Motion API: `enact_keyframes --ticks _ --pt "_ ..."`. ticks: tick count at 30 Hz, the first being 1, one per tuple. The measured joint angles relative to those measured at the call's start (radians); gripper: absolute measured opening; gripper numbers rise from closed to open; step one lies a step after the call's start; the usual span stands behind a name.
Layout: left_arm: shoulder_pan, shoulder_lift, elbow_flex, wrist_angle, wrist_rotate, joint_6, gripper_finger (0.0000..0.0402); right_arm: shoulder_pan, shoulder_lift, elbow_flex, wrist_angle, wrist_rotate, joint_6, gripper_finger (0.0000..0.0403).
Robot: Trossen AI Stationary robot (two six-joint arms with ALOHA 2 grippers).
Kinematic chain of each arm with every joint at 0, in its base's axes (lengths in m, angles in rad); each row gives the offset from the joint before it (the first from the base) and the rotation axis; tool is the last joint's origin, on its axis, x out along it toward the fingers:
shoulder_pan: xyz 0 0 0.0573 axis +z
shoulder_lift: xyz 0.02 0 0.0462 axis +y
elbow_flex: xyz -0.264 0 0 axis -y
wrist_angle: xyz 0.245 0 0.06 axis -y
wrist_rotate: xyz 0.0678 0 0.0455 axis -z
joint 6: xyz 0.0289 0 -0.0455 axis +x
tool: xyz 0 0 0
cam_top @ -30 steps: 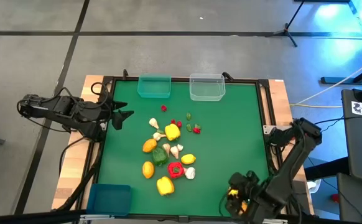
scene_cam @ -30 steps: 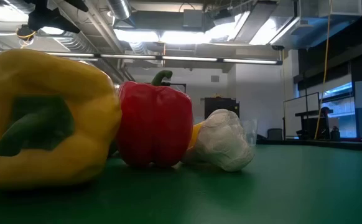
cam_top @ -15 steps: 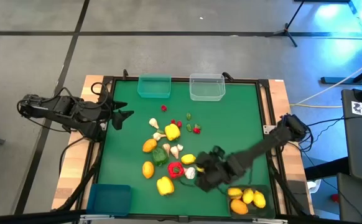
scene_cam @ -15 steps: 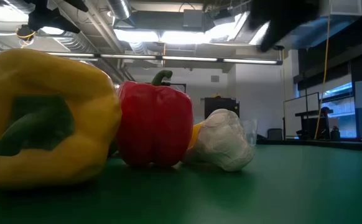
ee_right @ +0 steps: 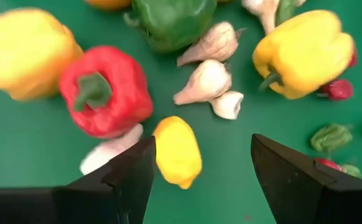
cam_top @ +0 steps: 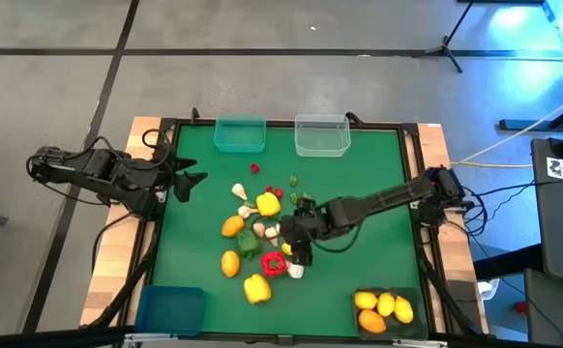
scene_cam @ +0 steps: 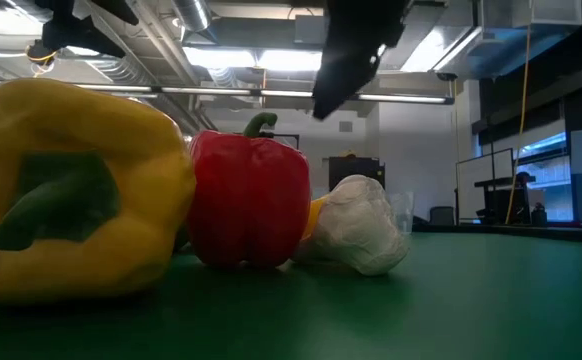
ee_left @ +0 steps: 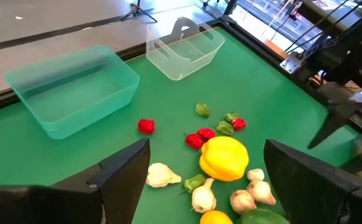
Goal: Sort produce into baskets
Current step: Put the lemon into the black bin
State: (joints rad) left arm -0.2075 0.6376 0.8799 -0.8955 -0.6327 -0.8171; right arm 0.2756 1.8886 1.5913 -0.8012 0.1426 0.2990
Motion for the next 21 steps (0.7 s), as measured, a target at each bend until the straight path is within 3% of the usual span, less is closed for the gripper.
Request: enact_keyframes --ticks 9,21 --pt "0.000 0.000 0.000 -0.008 0.000 0.005 0.0308 -0.021 0.109 -0.001 0.055 -0.109 -0.064 0.0257" --pt "0.000 0.000 0.000 -0.013 -0.003 0.005 0.0308 -0.021 0.211 -0.001 0.039 -0.137 -0.092 0.0257"
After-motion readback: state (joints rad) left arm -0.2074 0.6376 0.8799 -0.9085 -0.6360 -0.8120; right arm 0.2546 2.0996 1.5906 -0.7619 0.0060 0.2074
